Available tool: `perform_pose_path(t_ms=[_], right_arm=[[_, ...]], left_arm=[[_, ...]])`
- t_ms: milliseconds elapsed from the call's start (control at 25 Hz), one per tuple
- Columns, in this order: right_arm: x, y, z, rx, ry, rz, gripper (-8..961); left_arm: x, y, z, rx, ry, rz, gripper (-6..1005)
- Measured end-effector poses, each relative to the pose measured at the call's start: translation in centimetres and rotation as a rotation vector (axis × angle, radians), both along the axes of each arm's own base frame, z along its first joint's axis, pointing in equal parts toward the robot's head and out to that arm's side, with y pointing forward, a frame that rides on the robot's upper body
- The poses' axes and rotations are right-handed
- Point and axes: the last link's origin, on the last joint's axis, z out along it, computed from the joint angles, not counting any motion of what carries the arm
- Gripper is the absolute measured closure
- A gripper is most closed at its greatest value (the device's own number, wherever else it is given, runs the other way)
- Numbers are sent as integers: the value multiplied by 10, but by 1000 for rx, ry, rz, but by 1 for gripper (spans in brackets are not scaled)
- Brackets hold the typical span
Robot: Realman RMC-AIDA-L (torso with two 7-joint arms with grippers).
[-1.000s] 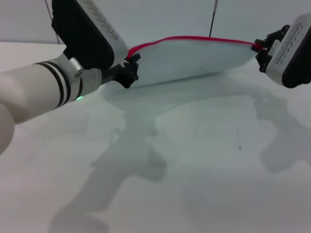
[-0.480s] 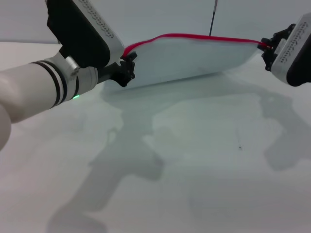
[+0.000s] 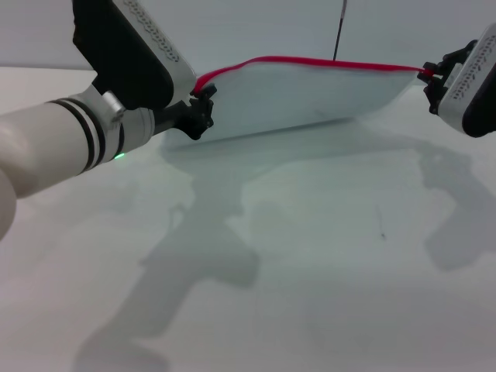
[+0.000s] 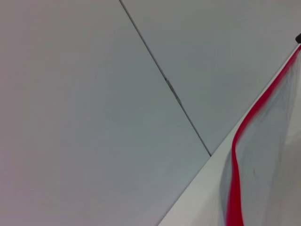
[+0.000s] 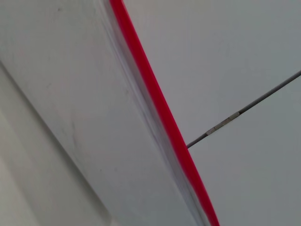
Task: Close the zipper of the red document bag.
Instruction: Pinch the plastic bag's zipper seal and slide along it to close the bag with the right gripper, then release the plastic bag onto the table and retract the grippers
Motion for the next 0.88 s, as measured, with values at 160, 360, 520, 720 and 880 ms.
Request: perform_pose_path(t_ms=[160,360,520,720,880], right_arm=[[0,0,0,0,-2,1,858],[4,1,0,15,-8,-1,830],[6,1,-1,18,-10,-5,807],[6,2,2,39,0,-6,778],[7,2,3,70,30,-16,676]], left_arm=[[-1,0,0,-1,2,3,944],[-2,1,0,1,3,3,943],[-2,2,2,9,16,-5,943],[2,3,1,13,25,-28,937],[3,6,4,26,3,-24,923]])
